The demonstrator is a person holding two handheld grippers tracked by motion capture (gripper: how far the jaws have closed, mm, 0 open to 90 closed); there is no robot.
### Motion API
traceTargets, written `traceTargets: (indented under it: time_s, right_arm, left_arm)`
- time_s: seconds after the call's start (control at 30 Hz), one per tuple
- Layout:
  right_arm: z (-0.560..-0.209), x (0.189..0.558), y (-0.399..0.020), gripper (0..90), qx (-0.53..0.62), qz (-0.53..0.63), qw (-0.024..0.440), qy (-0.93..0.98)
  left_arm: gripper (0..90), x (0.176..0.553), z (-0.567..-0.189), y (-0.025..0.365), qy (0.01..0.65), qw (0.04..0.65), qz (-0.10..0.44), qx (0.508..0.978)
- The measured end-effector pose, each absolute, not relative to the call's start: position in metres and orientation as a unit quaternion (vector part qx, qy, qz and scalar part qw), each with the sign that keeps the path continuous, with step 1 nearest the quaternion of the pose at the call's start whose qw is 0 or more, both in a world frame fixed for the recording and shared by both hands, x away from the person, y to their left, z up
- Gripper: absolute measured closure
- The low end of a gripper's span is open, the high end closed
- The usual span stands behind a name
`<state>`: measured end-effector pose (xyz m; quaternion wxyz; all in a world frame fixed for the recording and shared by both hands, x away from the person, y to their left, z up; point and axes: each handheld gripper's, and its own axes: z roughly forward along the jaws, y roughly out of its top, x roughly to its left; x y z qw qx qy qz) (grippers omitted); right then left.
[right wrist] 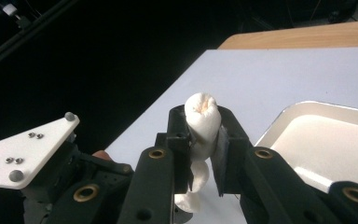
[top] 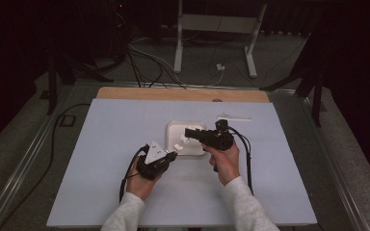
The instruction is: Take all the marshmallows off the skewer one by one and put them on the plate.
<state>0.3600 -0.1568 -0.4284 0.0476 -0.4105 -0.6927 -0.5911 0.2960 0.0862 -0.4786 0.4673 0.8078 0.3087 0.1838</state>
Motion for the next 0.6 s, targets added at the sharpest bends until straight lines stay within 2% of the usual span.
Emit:
traceTargets:
  time_s: [0.6]
  right_arm:
    - [-0.4285,0.364,-0.1576,78.9,-0.424,-0.603,0.043,-0.675]
  left_arm:
    - [90.0,0.2969,-0.4779,0.0917,0.306,0.46,0.191,0.811]
